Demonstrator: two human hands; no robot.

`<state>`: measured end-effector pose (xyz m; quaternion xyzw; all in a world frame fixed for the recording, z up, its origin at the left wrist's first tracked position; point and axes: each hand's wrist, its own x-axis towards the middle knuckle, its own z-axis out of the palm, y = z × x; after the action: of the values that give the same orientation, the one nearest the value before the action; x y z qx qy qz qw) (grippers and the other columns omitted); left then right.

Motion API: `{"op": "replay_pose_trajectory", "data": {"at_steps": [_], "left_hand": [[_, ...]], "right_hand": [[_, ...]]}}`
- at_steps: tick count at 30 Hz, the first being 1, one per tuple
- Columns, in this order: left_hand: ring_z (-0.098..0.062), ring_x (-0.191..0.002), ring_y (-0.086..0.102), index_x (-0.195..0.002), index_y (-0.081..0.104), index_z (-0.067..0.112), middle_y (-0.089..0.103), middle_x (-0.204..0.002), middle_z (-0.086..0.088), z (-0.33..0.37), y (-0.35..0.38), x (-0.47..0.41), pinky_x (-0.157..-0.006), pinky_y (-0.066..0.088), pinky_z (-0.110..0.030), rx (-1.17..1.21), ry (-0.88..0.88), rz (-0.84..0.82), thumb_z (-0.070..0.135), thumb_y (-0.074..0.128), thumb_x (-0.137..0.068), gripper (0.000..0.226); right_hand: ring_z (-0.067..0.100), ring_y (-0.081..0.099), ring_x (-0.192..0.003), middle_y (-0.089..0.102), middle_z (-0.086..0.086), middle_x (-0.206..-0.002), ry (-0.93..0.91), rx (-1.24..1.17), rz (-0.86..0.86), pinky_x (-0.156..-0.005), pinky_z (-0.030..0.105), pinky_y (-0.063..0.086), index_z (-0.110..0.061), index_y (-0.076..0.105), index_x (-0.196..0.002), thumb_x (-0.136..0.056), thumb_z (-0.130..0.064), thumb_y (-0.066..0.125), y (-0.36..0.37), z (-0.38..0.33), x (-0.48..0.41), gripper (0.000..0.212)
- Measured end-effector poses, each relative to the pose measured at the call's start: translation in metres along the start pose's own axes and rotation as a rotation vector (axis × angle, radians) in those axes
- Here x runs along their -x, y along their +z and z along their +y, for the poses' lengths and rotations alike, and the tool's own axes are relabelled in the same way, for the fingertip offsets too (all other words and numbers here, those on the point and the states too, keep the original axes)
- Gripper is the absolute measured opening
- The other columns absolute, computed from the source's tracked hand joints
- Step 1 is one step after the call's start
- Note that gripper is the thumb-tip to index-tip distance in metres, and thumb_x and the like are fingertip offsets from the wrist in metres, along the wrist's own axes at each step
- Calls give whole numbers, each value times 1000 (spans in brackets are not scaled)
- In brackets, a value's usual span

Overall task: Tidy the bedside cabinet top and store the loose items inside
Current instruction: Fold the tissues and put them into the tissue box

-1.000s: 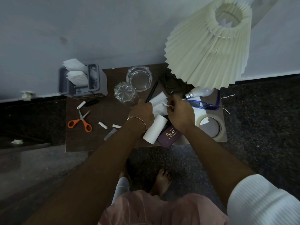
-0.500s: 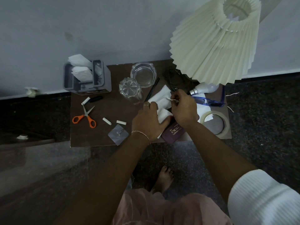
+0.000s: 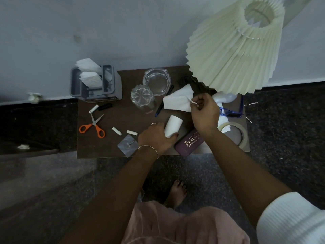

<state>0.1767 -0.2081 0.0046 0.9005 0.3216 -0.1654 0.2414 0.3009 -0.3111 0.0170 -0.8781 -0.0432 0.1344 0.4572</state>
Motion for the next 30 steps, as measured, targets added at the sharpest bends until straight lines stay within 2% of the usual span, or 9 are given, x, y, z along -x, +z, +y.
{"op": "replay_pose_trajectory", "data": {"at_steps": [4,7,11,13,15,18,20,24,30], "left_hand": [[-25,-96,60,-100,57,20,62,-102,-4,-1,1,1,-73,45,-35,30,-23,-20,68,54,-73,55],[-26,-97,60,-106,54,20,62,-104,-5,-1,-2,2,-78,50,-38,106,-23,-15,67,56,-73,57],[-27,-100,57,-110,50,11,62,-106,-9,12,-15,5,-80,46,-37,271,56,128,30,59,-83,35],[-17,-94,58,-110,51,10,63,-104,-4,24,-26,10,-78,45,-27,454,67,172,13,56,-82,29],[-3,-81,56,-106,52,11,62,-95,3,37,-35,15,-69,42,-15,764,-35,149,3,55,-82,25],[-5,-67,55,-83,50,11,57,-76,3,52,-46,17,-64,45,-21,1354,-267,21,0,55,-80,12],[-10,-70,61,-80,54,12,62,-78,0,55,-49,18,-63,52,-22,1565,-359,-72,1,55,-86,13],[-10,-76,70,-96,64,14,71,-89,-1,53,-48,19,-71,58,-26,1685,-292,-121,6,55,-92,12],[-14,-81,70,-110,61,8,69,-98,-6,53,-53,19,-69,60,-28,1687,-296,-145,10,54,-94,18]], "right_hand": [[-1,55,-71,61,-12,-81,140,-200,16,-76,28,50,-18,60,-87,-84,-8,65,-4,-1,14,12],[7,59,-75,63,-9,-83,248,-306,-9,-79,35,53,-26,59,-84,-84,-12,68,-9,-1,29,17],[15,60,-78,64,1,-84,359,-552,-24,-79,33,54,-20,59,-85,-86,-4,68,-16,-6,49,18],[12,60,-75,62,2,-80,391,-639,-18,-76,26,54,-16,59,-86,-86,-2,66,-19,-10,57,16],[11,60,-73,62,2,-78,418,-675,-4,-69,18,54,-15,59,-86,-86,-1,66,-21,-13,63,16],[10,62,-73,63,2,-79,437,-692,2,-70,20,54,-15,61,-87,-85,-1,67,-21,-16,70,15],[10,62,-77,64,3,-82,436,-712,-17,-74,22,55,-14,61,-89,-85,0,67,-22,-17,75,16],[9,61,-78,64,2,-84,387,-699,-82,-81,27,53,-15,59,-87,-86,1,66,-24,-19,81,17],[7,53,-74,58,-1,-84,305,-504,-165,-74,25,46,-21,56,-86,-83,-5,71,-27,-21,88,22]]}}
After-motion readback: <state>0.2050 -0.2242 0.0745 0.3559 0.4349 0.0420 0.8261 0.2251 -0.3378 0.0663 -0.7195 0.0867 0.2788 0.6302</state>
